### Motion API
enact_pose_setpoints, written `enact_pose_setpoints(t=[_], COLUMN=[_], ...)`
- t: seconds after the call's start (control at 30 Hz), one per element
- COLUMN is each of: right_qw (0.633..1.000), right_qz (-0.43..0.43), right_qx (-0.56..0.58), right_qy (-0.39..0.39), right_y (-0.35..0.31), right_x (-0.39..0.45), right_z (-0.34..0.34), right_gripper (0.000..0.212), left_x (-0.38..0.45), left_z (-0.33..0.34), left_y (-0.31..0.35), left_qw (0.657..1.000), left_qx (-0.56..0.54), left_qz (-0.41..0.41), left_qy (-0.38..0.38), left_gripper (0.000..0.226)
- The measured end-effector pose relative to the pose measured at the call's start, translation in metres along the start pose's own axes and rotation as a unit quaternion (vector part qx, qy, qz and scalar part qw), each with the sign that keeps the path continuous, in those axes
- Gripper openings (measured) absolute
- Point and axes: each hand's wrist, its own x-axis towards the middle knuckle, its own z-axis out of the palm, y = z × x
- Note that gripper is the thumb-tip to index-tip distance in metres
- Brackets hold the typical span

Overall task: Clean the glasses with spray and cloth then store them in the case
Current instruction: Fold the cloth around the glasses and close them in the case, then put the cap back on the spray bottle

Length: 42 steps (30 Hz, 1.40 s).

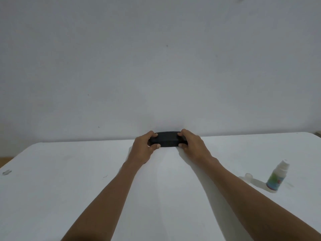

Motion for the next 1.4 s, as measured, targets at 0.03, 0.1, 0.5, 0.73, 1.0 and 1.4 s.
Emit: enact_pose_setpoints(t=[0.03, 0.1, 0.5, 0.73, 1.0, 1.4], right_qw=[1.0, 1.0, 0.99, 0.979, 0.967, 0.954], right_qz=[0.001, 0.013, 0.038, 0.076, 0.186, 0.198], right_qx=[-0.001, -0.007, -0.131, -0.115, 0.057, 0.136], right_qy=[0.004, 0.008, 0.036, 0.151, 0.164, 0.178], right_y=[0.0, -0.003, -0.036, -0.022, 0.029, 0.054], right_x=[0.001, 0.003, -0.035, -0.094, -0.183, -0.207], right_z=[0.001, 0.0, -0.087, -0.192, -0.205, -0.155], right_gripper=[0.023, 0.025, 0.049, 0.038, 0.046, 0.025], left_x=[0.001, 0.001, -0.031, -0.057, -0.116, -0.123], left_z=[0.0, 0.001, 0.031, 0.091, 0.144, 0.151], left_y=[0.001, 0.004, 0.061, 0.156, 0.206, 0.21], left_qw=[1.0, 1.0, 0.993, 0.983, 0.978, 0.99], left_qx=[-0.002, -0.01, 0.113, 0.098, 0.03, -0.099], left_qz=[-0.004, -0.011, 0.023, 0.15, 0.1, 0.046], left_qy=[0.001, 0.007, -0.01, -0.043, -0.182, -0.088], left_gripper=[0.027, 0.027, 0.094, 0.068, 0.049, 0.025])
